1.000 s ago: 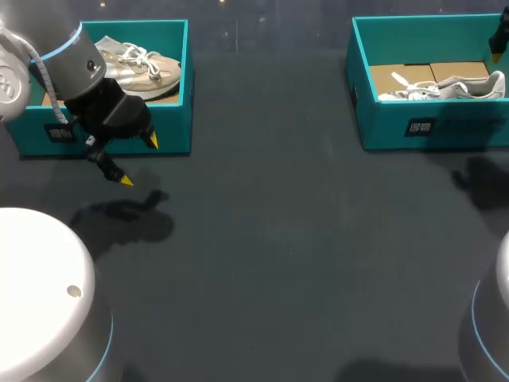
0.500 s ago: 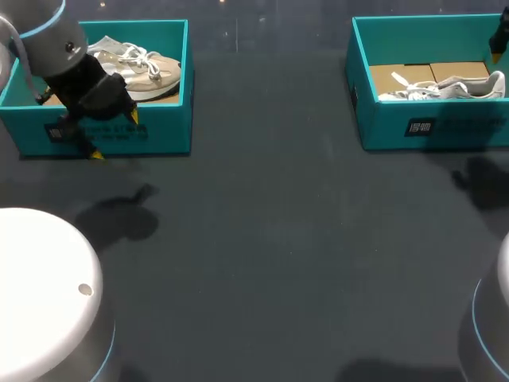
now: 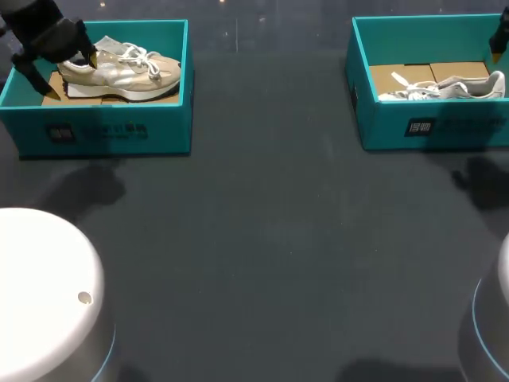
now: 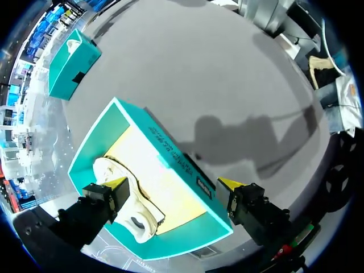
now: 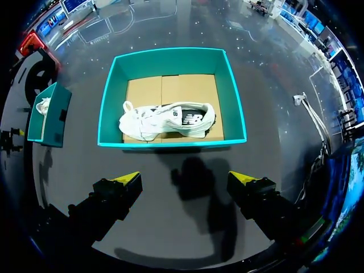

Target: Take the shoe out of the shoebox, open the shoe tongue, remove and reinsert the insole, then place the shoe into the shoebox

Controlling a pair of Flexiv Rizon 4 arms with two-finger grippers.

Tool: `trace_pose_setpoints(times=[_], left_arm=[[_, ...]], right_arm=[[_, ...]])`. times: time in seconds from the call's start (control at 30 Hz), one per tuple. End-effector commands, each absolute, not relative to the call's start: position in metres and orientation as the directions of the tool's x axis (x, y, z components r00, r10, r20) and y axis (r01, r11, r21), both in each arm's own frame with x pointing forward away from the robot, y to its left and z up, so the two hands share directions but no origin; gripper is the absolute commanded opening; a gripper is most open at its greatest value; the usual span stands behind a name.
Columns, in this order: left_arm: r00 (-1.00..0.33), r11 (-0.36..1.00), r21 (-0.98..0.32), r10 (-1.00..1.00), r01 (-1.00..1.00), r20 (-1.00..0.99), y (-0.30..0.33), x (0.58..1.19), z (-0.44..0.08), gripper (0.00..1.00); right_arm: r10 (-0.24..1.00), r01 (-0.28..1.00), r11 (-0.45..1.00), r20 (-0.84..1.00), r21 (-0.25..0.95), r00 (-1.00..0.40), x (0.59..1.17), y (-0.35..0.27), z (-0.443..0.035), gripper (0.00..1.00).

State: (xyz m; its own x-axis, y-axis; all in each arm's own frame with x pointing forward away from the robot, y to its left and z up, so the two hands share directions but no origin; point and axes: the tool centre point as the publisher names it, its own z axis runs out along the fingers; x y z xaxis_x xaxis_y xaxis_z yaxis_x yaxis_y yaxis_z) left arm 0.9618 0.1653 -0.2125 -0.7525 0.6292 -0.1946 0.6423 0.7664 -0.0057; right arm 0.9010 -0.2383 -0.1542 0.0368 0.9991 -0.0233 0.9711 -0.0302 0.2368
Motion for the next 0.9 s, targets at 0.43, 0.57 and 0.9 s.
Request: trace_pose_setpoints(times=[0.43, 0.57, 0.9], left_arm=[[-0.713, 0.716, -0.003, 0.694, 0.698, -0.098, 0.192, 1.068, -0.211, 1.0], [-0.687, 0.69, 0.003, 0.722, 0.724, -0.083, 0.192, 1.068, -0.218, 1.0], [-0.397, 0.404, 0.105, 0.915, 0.909, -0.076, 0.24, 1.146, -0.246, 1.0]], right_arm=[[0.999, 0.971, -0.031, -0.025, 0.237, 0.038, 0.901, -0.238, -0.155, 1.0], [0.999, 0.971, -0.031, -0.025, 0.237, 0.038, 0.901, -0.238, -0.155, 1.0], [0.999, 0.971, -0.031, -0.025, 0.237, 0.038, 0.901, -0.238, -0.155, 1.0]])
